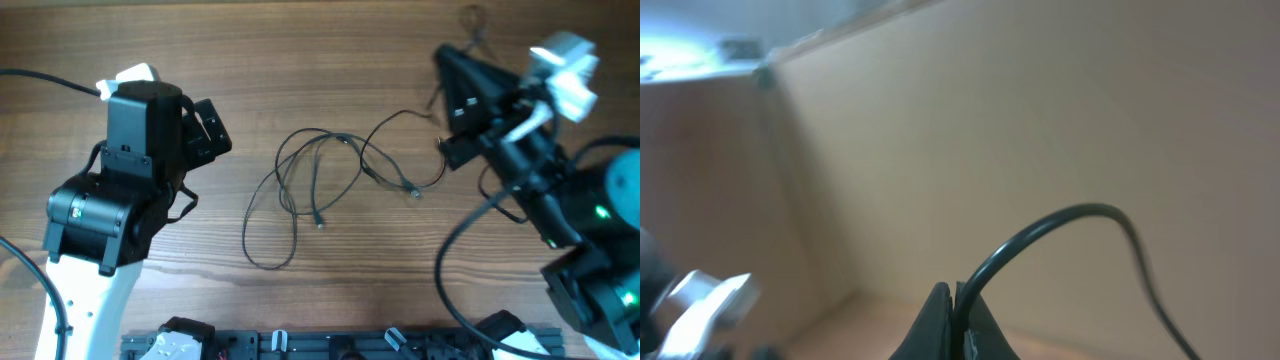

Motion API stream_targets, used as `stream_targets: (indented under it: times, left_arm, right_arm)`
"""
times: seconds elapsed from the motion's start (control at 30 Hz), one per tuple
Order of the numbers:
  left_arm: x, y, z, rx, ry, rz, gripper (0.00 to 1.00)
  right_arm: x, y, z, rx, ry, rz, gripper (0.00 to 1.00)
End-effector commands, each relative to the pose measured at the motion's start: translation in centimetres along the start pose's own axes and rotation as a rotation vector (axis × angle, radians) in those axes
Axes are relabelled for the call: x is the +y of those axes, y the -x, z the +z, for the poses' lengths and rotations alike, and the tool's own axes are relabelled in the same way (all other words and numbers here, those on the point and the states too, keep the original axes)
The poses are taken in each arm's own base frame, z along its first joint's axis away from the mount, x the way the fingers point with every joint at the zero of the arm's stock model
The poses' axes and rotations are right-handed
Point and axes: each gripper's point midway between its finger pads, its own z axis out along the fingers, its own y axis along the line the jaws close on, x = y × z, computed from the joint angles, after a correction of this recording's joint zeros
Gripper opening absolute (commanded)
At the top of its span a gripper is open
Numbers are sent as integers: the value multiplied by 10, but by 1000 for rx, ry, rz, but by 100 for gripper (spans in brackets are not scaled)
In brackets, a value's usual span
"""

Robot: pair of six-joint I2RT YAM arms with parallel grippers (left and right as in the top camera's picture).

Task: Untangle cables
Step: 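Pull the right gripper away to the right, drawing a cable out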

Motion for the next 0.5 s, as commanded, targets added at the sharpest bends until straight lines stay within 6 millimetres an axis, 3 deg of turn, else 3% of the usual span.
stream_targets:
  times: [0.0,0.23,0.37,0.47]
  left_arm:
    - [1,2,-2,-7,-5,-13,100]
    - [1,2,-2,-7,-5,-13,100]
    - [1,2,-2,-7,-5,-12,100]
    - [1,2,-2,-7,-5,-13,100]
  right_arm:
    - [-38,30,-17,-104,-242,-69,4]
    - [-65,70,-46,-152,-467,-208,4]
    - [-103,90,-82,-146,-782,-331,4]
    - [-133,90,-103,-76,-1031,-429,4]
